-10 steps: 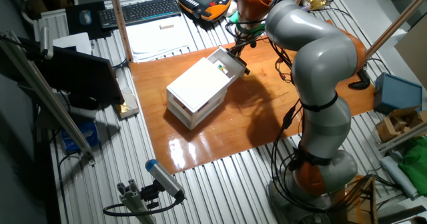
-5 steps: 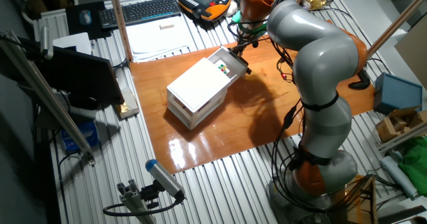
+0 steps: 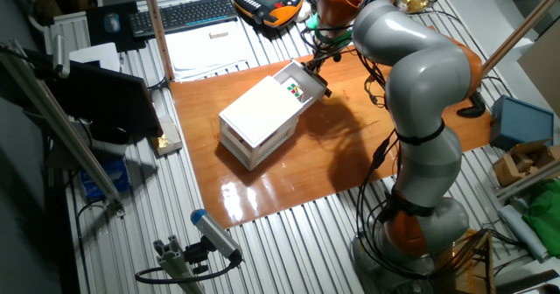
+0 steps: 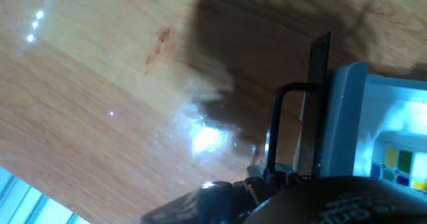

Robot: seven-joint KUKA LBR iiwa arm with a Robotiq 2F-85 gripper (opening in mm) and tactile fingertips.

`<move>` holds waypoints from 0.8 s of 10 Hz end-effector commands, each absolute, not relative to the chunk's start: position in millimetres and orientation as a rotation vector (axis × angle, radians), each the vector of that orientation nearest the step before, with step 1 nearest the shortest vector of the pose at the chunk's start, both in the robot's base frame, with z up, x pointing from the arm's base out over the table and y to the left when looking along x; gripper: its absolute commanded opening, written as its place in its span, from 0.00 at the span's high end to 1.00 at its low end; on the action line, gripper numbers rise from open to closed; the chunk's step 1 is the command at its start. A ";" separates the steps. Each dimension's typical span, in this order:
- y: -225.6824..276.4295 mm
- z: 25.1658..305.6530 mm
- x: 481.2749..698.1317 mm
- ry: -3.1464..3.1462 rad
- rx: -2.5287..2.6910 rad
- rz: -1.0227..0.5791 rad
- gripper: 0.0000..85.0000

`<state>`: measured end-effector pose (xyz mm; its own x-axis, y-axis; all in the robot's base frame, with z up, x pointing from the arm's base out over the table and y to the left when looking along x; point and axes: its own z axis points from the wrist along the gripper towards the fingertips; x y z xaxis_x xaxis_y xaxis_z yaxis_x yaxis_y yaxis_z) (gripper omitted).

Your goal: Grasp the handle and open the drawer

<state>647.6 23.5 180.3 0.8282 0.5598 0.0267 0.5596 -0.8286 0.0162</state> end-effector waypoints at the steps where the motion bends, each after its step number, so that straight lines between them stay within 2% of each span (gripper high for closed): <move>1: 22.2 180.6 647.9 0.917 2.996 0.047 0.99; 8: 13.2 181.6 650.6 0.913 2.998 0.053 0.99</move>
